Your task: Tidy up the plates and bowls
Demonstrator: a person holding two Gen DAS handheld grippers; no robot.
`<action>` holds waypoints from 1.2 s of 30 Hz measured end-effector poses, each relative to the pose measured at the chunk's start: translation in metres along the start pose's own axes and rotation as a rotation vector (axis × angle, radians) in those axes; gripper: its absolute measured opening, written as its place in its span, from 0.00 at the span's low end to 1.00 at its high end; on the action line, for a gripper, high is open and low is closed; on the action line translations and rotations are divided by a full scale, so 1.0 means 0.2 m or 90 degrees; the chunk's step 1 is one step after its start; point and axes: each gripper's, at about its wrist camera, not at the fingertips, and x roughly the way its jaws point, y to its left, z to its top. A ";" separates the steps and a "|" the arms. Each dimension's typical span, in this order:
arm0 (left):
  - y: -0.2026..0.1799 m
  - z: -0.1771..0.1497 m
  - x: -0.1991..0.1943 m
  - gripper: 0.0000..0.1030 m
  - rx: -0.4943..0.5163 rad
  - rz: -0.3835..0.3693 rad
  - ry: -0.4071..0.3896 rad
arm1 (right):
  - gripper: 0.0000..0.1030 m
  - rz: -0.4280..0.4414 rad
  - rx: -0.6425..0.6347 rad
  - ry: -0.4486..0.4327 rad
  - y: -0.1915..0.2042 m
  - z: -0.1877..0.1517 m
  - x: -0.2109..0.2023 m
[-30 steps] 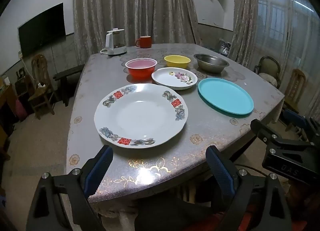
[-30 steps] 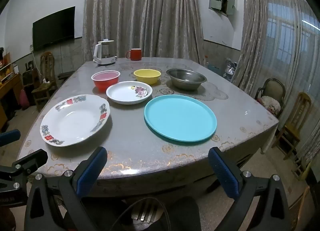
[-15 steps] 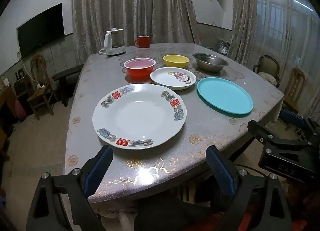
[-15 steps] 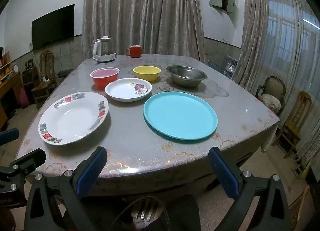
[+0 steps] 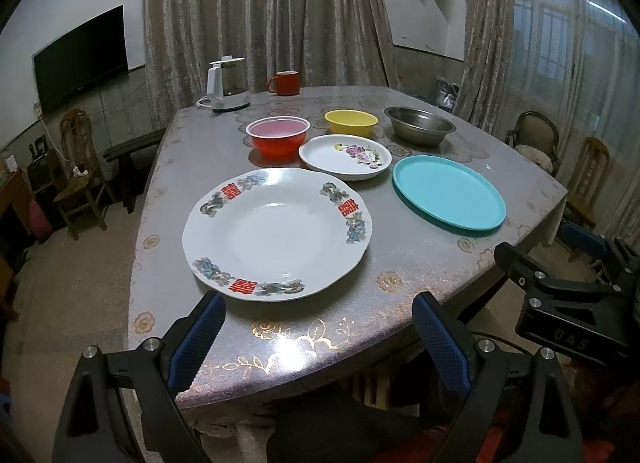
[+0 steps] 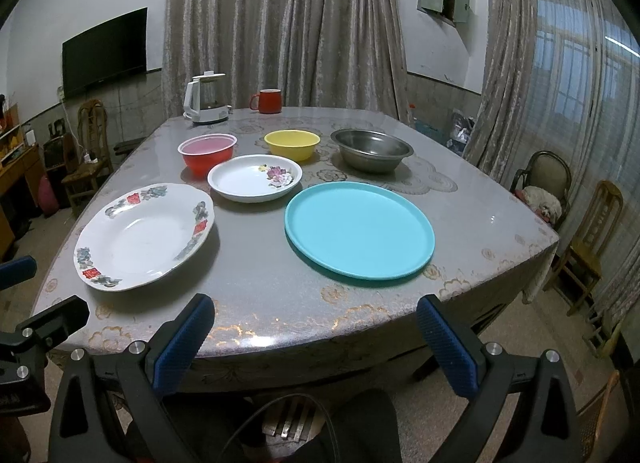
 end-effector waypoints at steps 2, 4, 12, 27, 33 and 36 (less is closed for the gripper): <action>0.00 0.00 0.00 0.92 0.000 0.000 0.002 | 1.00 0.001 0.000 0.001 0.00 0.00 0.00; 0.00 0.00 0.01 0.93 -0.002 -0.001 0.004 | 1.00 0.001 -0.001 0.003 0.00 0.00 0.01; -0.01 0.00 0.02 0.93 -0.003 -0.002 0.008 | 1.00 0.002 0.001 0.009 -0.01 0.00 0.02; -0.03 0.00 0.04 0.93 0.006 -0.003 0.015 | 1.00 0.001 0.007 0.013 -0.02 0.00 0.02; -0.03 0.00 0.05 0.93 0.007 -0.002 0.018 | 1.00 0.003 0.007 0.016 -0.02 0.00 0.03; -0.03 0.00 0.05 0.93 0.008 -0.003 0.020 | 1.00 0.002 0.007 0.016 -0.03 0.00 0.03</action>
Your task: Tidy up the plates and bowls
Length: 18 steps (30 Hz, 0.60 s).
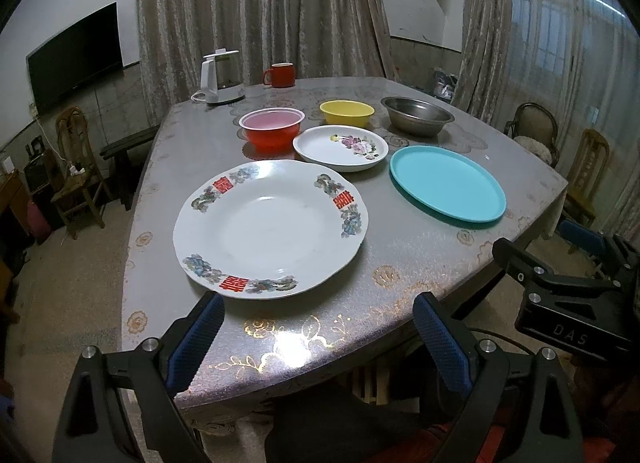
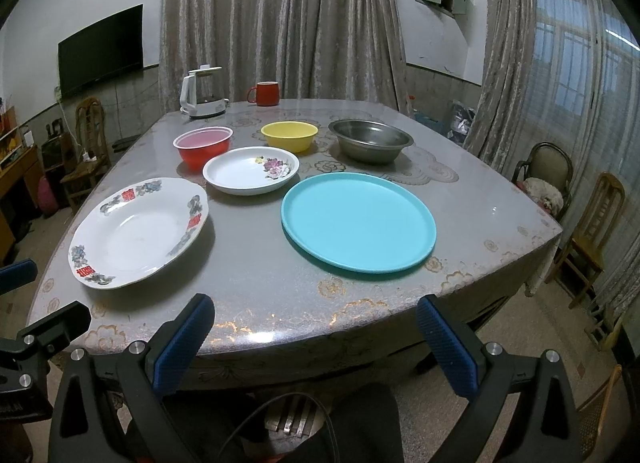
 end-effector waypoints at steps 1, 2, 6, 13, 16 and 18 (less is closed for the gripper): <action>0.00 0.00 0.00 0.93 0.001 0.001 0.001 | 1.00 0.000 0.000 0.001 0.00 0.00 0.00; 0.00 0.00 0.00 0.93 0.001 0.001 0.002 | 1.00 0.000 0.000 0.002 0.00 0.00 0.01; 0.00 0.00 0.01 0.93 0.002 -0.001 0.005 | 1.00 0.000 0.002 0.005 0.00 0.00 0.01; 0.00 0.01 0.03 0.93 0.002 -0.003 0.013 | 1.00 0.003 0.006 0.014 -0.01 0.00 0.03; 0.00 0.01 0.03 0.93 0.002 -0.002 0.014 | 1.00 0.004 0.008 0.018 -0.01 0.00 0.04; 0.00 0.01 0.04 0.94 0.002 -0.003 0.016 | 1.00 0.004 0.008 0.020 -0.01 0.00 0.04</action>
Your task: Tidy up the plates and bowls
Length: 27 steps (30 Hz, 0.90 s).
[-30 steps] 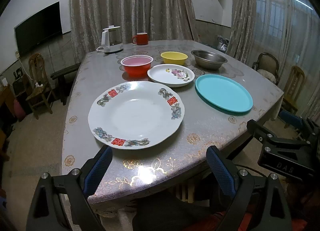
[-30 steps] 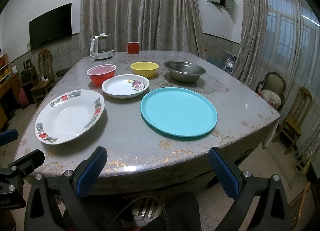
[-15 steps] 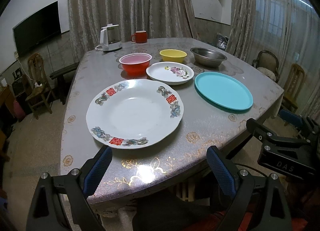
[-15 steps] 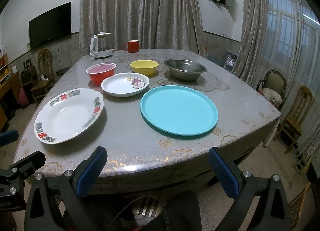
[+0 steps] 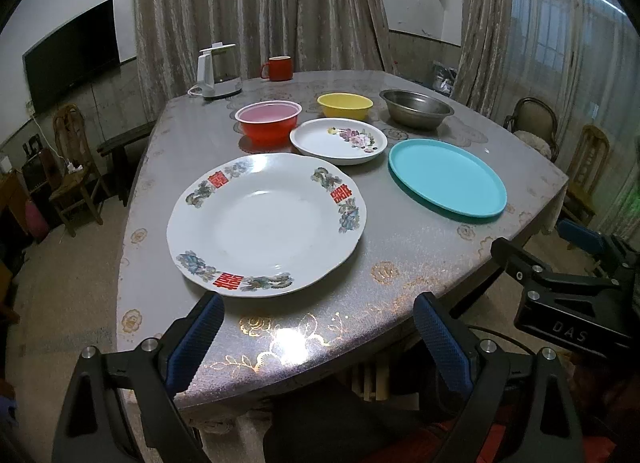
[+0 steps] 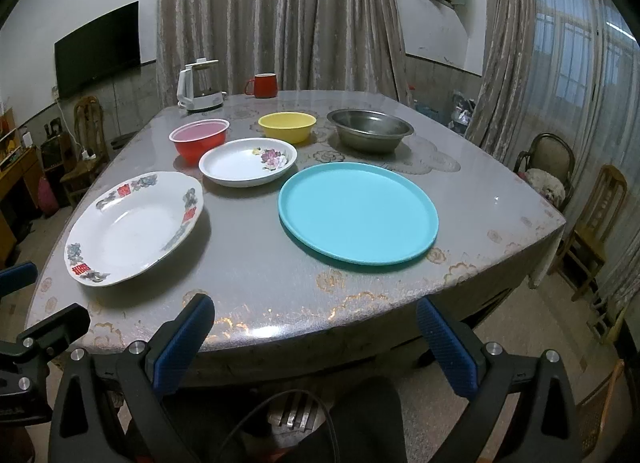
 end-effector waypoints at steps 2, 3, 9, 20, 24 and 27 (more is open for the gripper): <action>0.00 0.00 0.00 0.94 0.000 0.000 0.002 | 1.00 0.001 0.000 0.002 0.00 0.00 0.01; 0.00 0.00 0.01 0.94 0.000 0.000 0.003 | 1.00 0.002 0.000 0.004 0.00 0.00 0.01; 0.00 0.00 0.02 0.95 0.002 0.004 0.010 | 1.00 0.005 0.001 0.011 0.00 0.01 0.04; 0.06 0.06 0.12 0.99 -0.015 0.021 0.041 | 1.00 0.021 -0.004 0.059 -0.01 0.03 0.16; 0.08 0.08 0.15 0.99 -0.017 0.021 0.051 | 1.00 0.020 -0.020 0.082 0.01 0.03 0.21; 0.10 0.10 0.18 0.99 -0.017 0.029 0.056 | 0.99 0.025 -0.032 0.093 0.02 0.04 0.24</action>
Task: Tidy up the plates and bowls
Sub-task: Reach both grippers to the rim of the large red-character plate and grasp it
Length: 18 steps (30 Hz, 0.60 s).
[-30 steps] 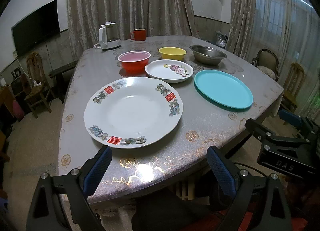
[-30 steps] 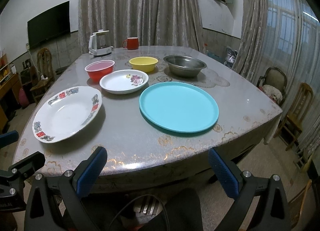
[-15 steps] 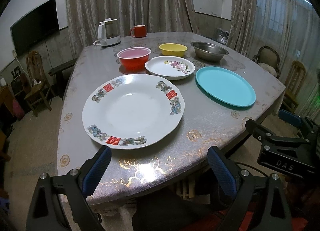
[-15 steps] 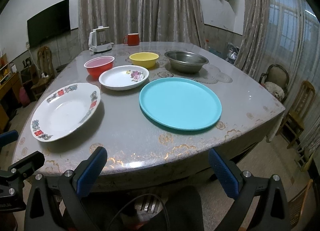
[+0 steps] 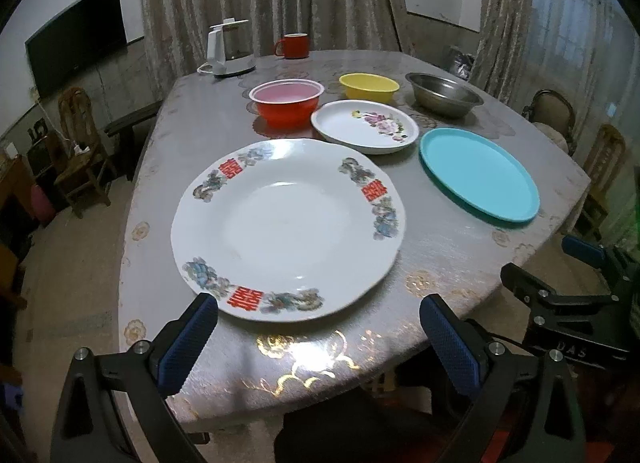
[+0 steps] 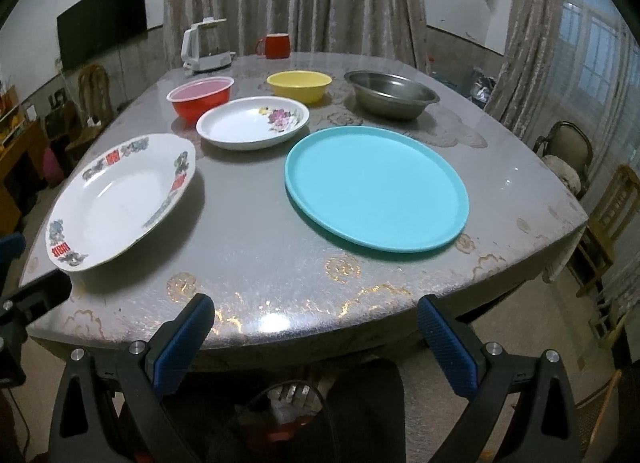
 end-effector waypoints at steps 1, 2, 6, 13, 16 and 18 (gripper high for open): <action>0.01 0.01 0.01 0.99 -0.001 0.002 0.001 | 0.99 0.002 -0.004 0.006 0.00 0.01 0.02; 0.02 0.01 0.01 0.99 -0.003 0.003 0.002 | 0.98 0.009 -0.008 0.011 0.01 0.01 0.03; 0.07 0.05 0.03 0.99 -0.017 -0.003 0.001 | 0.91 0.040 -0.030 0.021 0.02 0.05 0.07; 0.29 0.12 0.05 0.99 -0.093 -0.035 -0.025 | 0.89 0.100 -0.051 -0.004 0.07 0.17 0.13; 0.40 0.16 0.08 0.99 -0.124 -0.037 -0.029 | 0.78 0.131 -0.060 -0.002 0.11 0.22 0.18; 0.48 0.17 0.11 0.99 -0.159 -0.062 -0.031 | 0.72 0.156 -0.059 0.010 0.13 0.24 0.22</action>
